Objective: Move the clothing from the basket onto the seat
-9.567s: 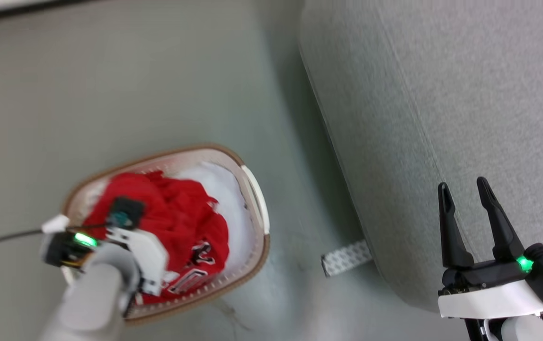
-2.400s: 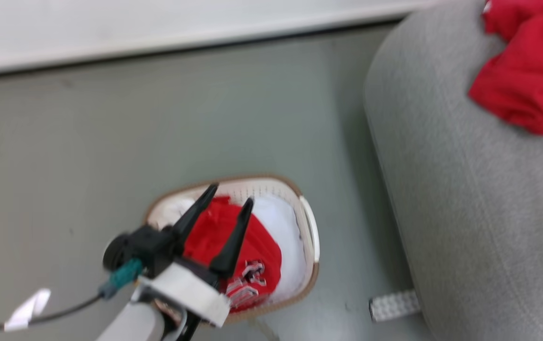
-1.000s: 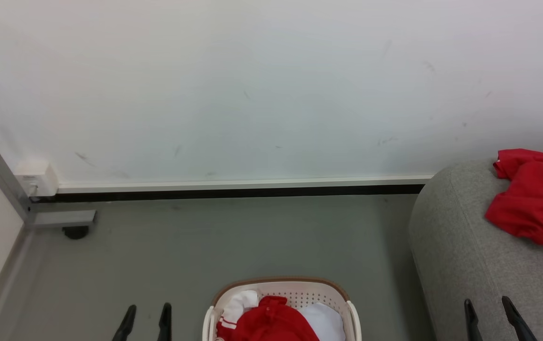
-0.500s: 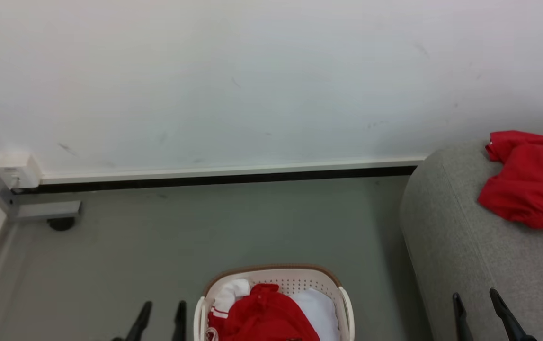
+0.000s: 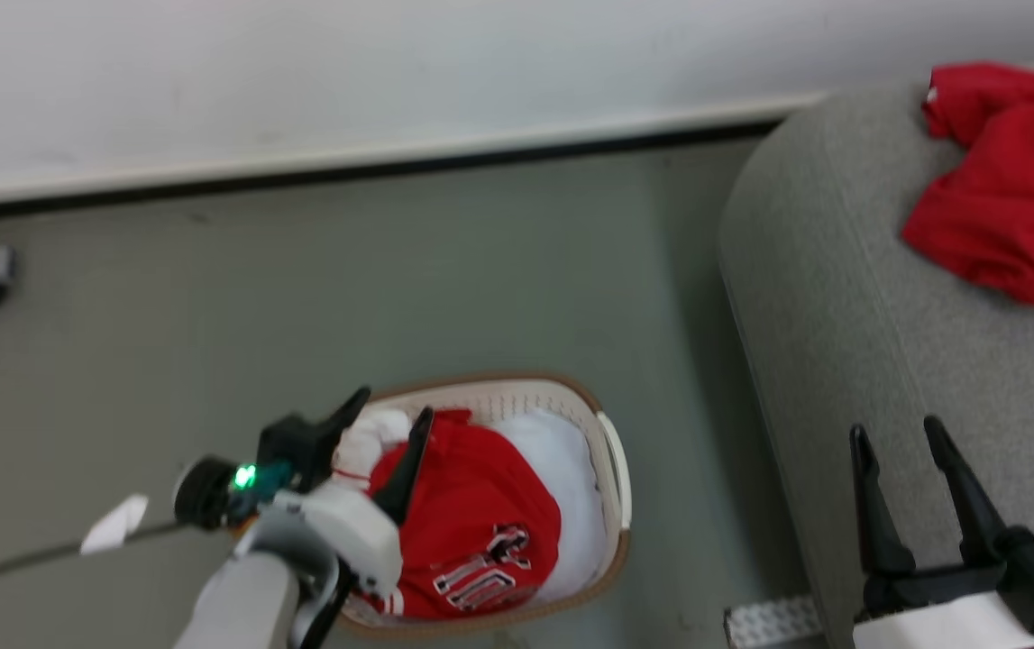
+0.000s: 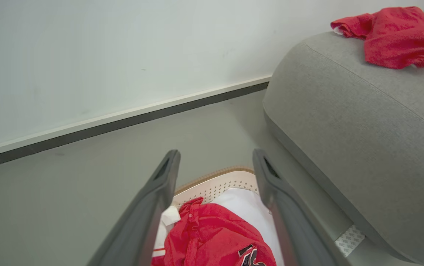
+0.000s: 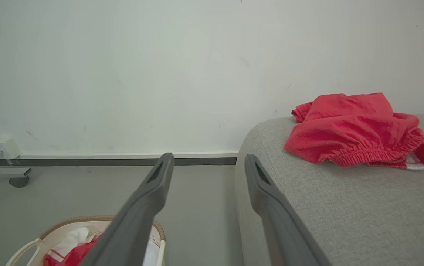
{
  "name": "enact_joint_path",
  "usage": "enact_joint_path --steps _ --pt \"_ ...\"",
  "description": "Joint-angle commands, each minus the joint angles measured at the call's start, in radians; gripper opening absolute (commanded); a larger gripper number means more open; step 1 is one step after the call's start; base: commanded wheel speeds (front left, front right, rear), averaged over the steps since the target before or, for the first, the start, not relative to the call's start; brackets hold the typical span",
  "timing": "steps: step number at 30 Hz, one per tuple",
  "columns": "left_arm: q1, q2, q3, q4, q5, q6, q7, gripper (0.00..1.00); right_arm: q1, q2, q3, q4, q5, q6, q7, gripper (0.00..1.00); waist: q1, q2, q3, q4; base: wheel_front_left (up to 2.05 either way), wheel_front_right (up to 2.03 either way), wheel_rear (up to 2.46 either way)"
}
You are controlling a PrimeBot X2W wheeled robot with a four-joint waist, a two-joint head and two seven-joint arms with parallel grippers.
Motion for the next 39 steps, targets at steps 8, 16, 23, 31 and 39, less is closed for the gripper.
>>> enact_joint_path --steps 8,16,23,31,39 --pt "-0.254 0.034 -0.093 0.193 0.092 0.000 0.188 1.00 -0.135 0.000 -0.005 -0.075 0.064 -0.002 -0.003 1.00 -0.0002 0.0000 0.359 -0.109 0.00 0.00 0.00" --pt "-0.424 0.038 -0.159 0.385 0.165 0.005 0.265 1.00 -0.216 0.000 0.001 -0.143 0.090 -0.002 -0.003 1.00 -0.0002 0.0000 0.517 -0.144 0.00 0.00 0.00" --pt "-0.527 0.064 -0.199 0.526 0.212 0.015 0.286 1.00 -0.226 0.000 0.009 -0.198 0.098 -0.002 -0.003 1.00 -0.0002 0.0000 0.594 -0.166 0.00 0.00 0.00" --pt "-0.607 0.061 -0.247 0.651 0.231 0.007 0.292 1.00 -0.210 0.000 0.009 -0.237 0.079 -0.002 -0.003 1.00 -0.0002 0.0000 0.660 -0.182 0.01 0.01 0.01" --pt "-0.627 -0.011 -0.244 0.708 0.172 0.003 0.177 0.00 -0.187 0.000 -0.002 -0.240 0.049 -0.002 -0.003 1.00 -0.0002 0.0000 0.624 -0.132 0.05 0.05 0.05"
